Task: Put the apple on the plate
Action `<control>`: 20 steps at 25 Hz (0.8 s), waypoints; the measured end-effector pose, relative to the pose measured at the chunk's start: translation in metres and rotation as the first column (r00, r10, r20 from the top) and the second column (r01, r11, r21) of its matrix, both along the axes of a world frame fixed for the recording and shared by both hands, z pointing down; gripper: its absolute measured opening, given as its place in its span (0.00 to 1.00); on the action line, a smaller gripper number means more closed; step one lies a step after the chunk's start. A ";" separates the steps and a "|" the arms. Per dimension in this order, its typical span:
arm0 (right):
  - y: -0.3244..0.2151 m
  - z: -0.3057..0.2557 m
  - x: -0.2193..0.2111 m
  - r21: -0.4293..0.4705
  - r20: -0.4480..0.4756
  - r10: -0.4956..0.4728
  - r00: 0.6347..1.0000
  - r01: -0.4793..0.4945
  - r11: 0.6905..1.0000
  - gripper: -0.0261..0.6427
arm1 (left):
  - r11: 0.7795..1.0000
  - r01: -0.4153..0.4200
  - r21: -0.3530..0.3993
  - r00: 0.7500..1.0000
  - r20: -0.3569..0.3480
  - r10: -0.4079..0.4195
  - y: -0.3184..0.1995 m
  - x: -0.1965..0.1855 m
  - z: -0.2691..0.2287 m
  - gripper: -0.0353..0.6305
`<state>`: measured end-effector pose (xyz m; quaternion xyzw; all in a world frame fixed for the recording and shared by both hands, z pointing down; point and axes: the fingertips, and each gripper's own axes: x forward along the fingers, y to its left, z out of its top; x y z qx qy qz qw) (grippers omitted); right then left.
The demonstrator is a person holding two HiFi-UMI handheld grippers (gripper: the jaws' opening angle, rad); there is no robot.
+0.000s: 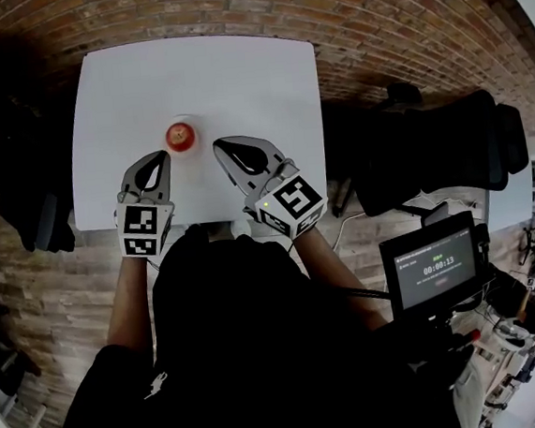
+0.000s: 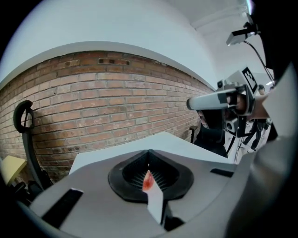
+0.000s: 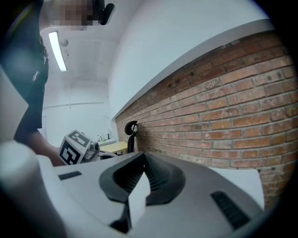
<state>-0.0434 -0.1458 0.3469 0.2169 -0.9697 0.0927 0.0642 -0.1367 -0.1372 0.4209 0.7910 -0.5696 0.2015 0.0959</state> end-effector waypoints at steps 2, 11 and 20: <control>0.005 -0.003 0.001 0.013 0.008 -0.014 1.000 0.014 1.000 0.04 | 1.000 0.017 0.018 1.000 -0.005 -0.017 0.006 0.001 -0.007 0.06; 0.012 -0.012 -0.001 0.054 0.029 -0.048 0.998 0.047 0.997 0.04 | 0.996 0.042 0.077 0.999 -0.002 -0.042 0.020 0.002 -0.024 0.06; 0.015 -0.015 0.002 0.064 0.035 -0.052 0.998 0.049 0.997 0.04 | 0.995 0.070 0.076 0.997 -0.020 -0.068 0.029 0.003 -0.027 0.06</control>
